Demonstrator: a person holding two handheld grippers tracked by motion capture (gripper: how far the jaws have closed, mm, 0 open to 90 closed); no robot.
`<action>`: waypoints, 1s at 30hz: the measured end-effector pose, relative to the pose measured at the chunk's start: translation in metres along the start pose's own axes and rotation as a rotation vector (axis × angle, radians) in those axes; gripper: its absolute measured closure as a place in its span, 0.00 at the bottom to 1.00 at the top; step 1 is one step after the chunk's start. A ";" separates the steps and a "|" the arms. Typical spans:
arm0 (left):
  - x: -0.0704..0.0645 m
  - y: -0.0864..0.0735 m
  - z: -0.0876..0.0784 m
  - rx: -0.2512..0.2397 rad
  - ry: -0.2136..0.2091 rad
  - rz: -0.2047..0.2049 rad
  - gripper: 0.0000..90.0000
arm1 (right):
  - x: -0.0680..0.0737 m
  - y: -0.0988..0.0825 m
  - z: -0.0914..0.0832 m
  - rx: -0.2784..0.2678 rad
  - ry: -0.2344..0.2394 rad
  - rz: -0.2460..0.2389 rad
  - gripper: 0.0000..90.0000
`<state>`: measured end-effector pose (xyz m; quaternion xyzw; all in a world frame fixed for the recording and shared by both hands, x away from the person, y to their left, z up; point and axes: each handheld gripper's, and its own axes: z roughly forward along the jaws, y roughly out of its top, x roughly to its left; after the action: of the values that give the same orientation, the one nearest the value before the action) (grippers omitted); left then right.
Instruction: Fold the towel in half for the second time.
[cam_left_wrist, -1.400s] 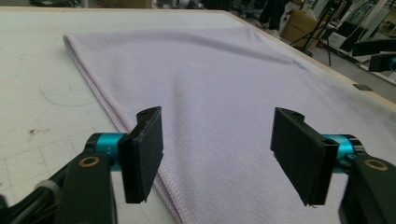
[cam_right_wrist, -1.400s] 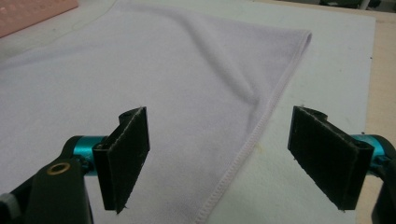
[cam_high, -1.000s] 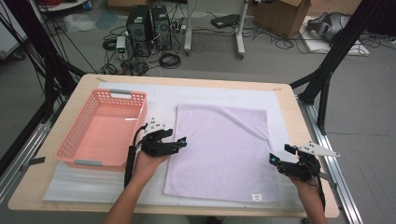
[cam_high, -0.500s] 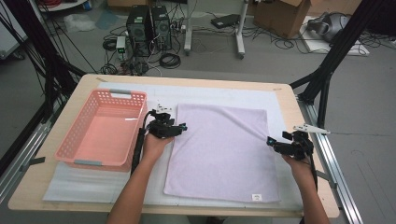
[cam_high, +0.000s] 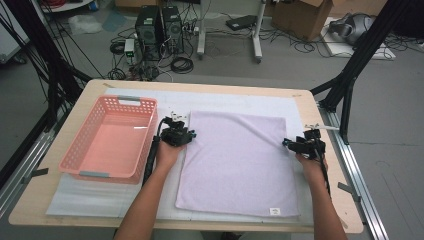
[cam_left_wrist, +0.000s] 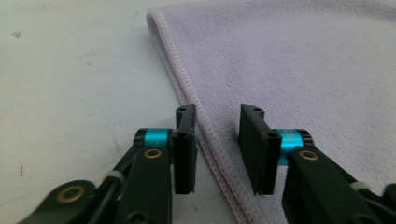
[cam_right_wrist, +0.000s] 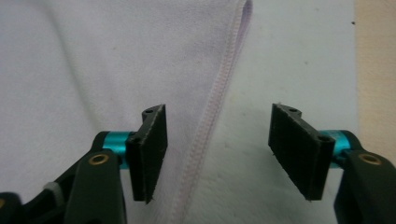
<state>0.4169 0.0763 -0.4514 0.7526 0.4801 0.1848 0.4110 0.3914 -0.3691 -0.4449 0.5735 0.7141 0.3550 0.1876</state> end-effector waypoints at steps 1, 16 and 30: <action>-0.003 0.000 0.001 0.004 0.002 0.011 0.93 | 0.004 0.001 0.002 0.006 -0.032 -0.027 0.53; 0.008 0.009 -0.022 -0.077 -0.056 -0.203 0.95 | 0.004 0.006 -0.018 -0.072 0.019 0.034 0.97; -0.008 0.002 -0.068 -0.115 -0.099 -0.128 0.95 | 0.013 -0.014 -0.062 -0.144 0.089 -0.001 0.97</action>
<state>0.3686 0.0987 -0.4080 0.7038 0.4950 0.1478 0.4877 0.3369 -0.3764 -0.4111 0.5419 0.6945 0.4305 0.1967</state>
